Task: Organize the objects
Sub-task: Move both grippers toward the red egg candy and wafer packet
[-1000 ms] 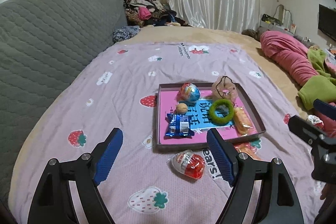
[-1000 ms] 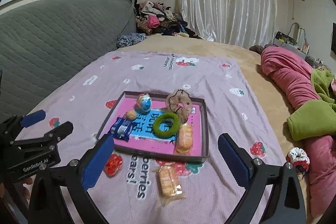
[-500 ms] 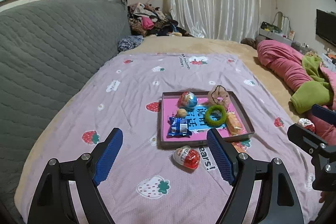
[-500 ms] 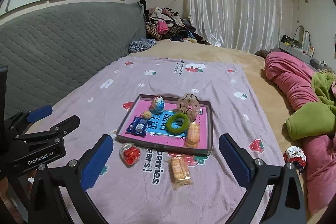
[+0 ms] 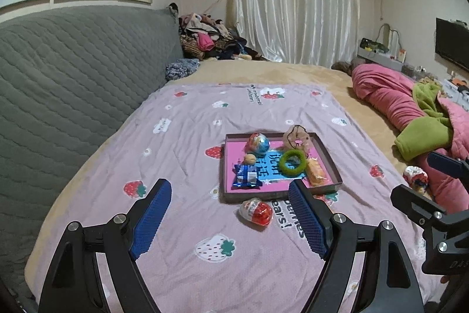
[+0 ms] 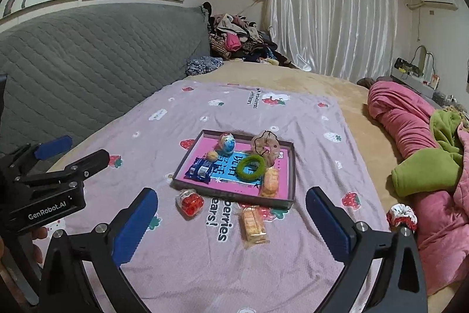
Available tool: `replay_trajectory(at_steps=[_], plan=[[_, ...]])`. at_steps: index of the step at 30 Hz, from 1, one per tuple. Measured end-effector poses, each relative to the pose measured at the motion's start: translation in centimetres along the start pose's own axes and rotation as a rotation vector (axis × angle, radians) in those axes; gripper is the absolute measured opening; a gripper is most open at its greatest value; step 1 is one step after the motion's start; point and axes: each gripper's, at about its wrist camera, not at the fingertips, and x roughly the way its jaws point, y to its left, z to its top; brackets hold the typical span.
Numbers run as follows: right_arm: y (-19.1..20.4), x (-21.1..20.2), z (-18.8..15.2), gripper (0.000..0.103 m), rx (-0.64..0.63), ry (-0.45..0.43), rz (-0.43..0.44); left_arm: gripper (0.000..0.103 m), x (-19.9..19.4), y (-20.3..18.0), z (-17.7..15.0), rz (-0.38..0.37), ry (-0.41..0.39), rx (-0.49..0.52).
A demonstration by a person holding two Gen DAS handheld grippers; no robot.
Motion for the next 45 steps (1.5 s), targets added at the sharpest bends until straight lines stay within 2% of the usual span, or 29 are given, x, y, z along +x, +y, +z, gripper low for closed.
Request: replay_trajectory(at_steps=[15, 25, 45], plan=[[0.7, -2.1, -0.8, 0.102, -0.014, -0.009, -0.007, 0.083, -2.0, 0.6, -2.0, 0.013, 0.021, -0.008], [-0.1, -1.7, -2.3, 0.102, 0.002, 0.012, -0.009, 0.083, -1.0, 0.0, -3.0, 0.018, 0.053, 0.009], [-0.7, 1.5, -5.6, 0.102, -0.002, 0.095, -0.022, 0.083, 3.2, -2.3, -6.6, -0.004, 0.149, 0.036]])
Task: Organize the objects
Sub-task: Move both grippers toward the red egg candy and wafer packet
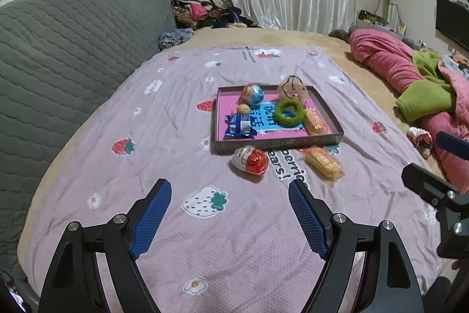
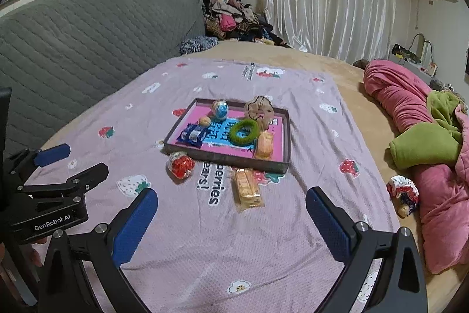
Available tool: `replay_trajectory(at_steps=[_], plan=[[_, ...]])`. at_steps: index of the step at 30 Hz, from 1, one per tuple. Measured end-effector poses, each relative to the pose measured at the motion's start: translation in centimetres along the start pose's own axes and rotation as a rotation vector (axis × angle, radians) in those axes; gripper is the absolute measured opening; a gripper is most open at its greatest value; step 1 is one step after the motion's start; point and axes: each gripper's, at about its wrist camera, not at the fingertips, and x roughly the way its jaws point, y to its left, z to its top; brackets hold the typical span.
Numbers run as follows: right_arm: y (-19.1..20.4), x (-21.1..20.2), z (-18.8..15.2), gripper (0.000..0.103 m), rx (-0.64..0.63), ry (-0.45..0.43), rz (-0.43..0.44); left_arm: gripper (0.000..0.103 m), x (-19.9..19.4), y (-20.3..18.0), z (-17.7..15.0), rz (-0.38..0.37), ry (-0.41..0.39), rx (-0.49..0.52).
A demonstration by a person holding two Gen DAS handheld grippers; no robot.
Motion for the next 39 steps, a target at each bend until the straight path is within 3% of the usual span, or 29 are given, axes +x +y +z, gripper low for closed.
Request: replay_trajectory(at_steps=[24, 39], plan=[[-0.3, 6.2, -2.8, 0.102, 0.000, 0.113, 0.011, 0.083, 6.6, -1.5, -2.3, -0.009, 0.104, 0.024], [-1.7, 9.8, -3.1, 0.102, 0.026, 0.156, 0.013, 0.083, 10.4, -1.6, -1.7, -0.019, 0.126, 0.023]])
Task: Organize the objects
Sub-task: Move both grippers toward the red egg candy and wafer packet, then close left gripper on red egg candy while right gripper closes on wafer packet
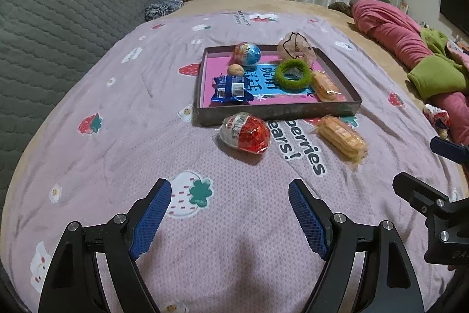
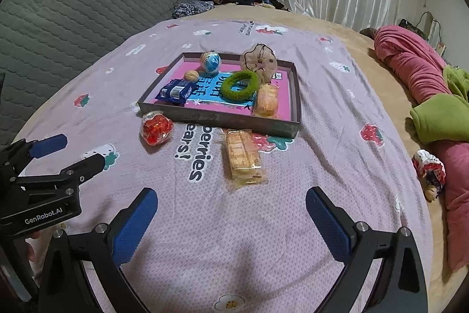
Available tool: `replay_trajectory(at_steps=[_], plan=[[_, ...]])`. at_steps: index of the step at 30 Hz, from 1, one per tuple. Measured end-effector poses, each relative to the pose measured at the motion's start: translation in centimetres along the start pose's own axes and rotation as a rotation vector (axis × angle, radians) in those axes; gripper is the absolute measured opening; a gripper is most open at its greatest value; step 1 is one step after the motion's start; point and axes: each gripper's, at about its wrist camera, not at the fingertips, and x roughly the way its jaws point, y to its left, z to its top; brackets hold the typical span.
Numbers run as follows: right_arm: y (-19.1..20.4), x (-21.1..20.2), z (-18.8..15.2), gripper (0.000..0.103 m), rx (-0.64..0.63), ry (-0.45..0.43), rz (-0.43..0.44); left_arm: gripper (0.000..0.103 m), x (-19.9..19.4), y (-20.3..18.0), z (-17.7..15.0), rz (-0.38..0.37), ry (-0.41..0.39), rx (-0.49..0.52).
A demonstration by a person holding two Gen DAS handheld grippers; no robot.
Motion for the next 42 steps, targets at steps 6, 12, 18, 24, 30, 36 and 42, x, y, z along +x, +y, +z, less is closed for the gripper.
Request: replay_trajectory(at_steps=[6, 12, 18, 24, 30, 36, 42], plan=[[-0.5, 1.6, 0.3, 0.102, 0.010, 0.011, 0.001, 0.083, 1.8, -0.2, 0.4, -0.007, 0.012, 0.010], [-0.6, 3.1, 0.4, 0.102, 0.013, 0.032, 0.010, 0.083, 3.3, -0.2, 0.8, -0.011, 0.031, 0.006], [-0.8, 4.2, 0.8, 0.102, -0.003, 0.048, 0.004, 0.083, 4.5, -0.4, 1.3, -0.017, 0.040, 0.006], [-1.3, 5.4, 1.3, 0.102, 0.009, 0.058, 0.008, 0.083, 5.6, -0.6, 1.9, -0.018, 0.039, 0.013], [-1.6, 7.0, 1.7, 0.102, 0.000, 0.073, 0.006, 0.083, 7.0, -0.8, 2.4, -0.033, 0.042, 0.020], [-1.9, 8.8, 2.3, 0.102, -0.004, 0.089, 0.005, 0.083, 8.7, -1.2, 3.0, -0.045, 0.054, 0.027], [-2.2, 10.2, 2.4, 0.102, 0.001, 0.095, 0.008, 0.083, 10.5, -1.7, 3.7, -0.046, 0.065, 0.033]])
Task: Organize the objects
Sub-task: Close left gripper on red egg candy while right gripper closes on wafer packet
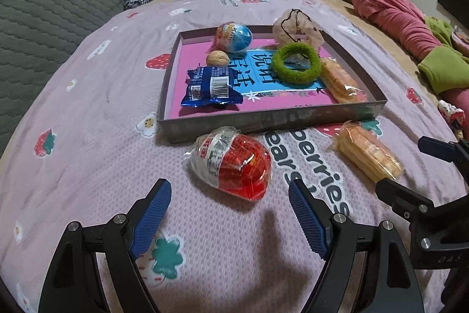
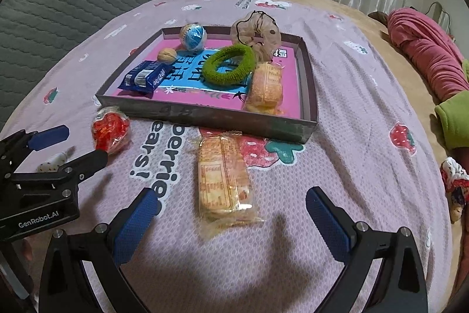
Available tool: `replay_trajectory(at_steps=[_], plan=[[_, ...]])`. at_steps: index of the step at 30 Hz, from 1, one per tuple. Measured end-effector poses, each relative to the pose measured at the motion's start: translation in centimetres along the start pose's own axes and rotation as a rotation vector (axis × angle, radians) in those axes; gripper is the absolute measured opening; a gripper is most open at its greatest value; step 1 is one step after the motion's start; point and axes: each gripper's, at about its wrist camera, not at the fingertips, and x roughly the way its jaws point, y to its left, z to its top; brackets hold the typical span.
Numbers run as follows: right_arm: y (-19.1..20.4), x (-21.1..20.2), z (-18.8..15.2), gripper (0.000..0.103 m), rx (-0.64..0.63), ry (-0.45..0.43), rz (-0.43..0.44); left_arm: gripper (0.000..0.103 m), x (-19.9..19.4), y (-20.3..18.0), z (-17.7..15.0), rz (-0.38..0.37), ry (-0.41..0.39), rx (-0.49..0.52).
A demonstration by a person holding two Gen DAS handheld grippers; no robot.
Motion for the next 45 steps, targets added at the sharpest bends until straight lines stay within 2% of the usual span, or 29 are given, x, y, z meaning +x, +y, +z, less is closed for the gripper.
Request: replay_trajectory(at_steps=[21, 24, 26, 33, 35, 38, 45], plan=[[-0.2, 4.6, 1.2, 0.101, 0.014, 0.025, 0.019, 0.083, 5.6, 1.6, 1.8, -0.033, 0.042, -0.053], [0.2, 4.9, 1.4, 0.087, 0.001, 0.025, 0.026, 0.083, 6.1, 1.8, 2.0, -0.040, 0.043, -0.061], [0.4, 5.0, 1.4, 0.073, -0.007, 0.021, 0.034, 0.083, 6.2, 2.0, 2.0, -0.051, 0.043, -0.069], [1.5, 5.0, 1.3, 0.058, -0.040, -0.003, 0.041, 0.074, 6.0, 2.2, 2.1, -0.073, 0.030, -0.071], [1.6, 4.9, 1.2, 0.048, -0.040, -0.009, 0.050, 0.073, 6.0, 2.2, 2.0, -0.078, 0.026, -0.070], [1.6, 4.7, 1.0, 0.040, -0.036, -0.017, 0.064, 0.073, 5.7, 2.3, 1.9, -0.093, 0.017, -0.075], [1.5, 3.7, 0.4, 0.040, -0.019, -0.034, 0.098, 0.073, 4.4, 2.4, 1.4, -0.082, -0.008, -0.065]])
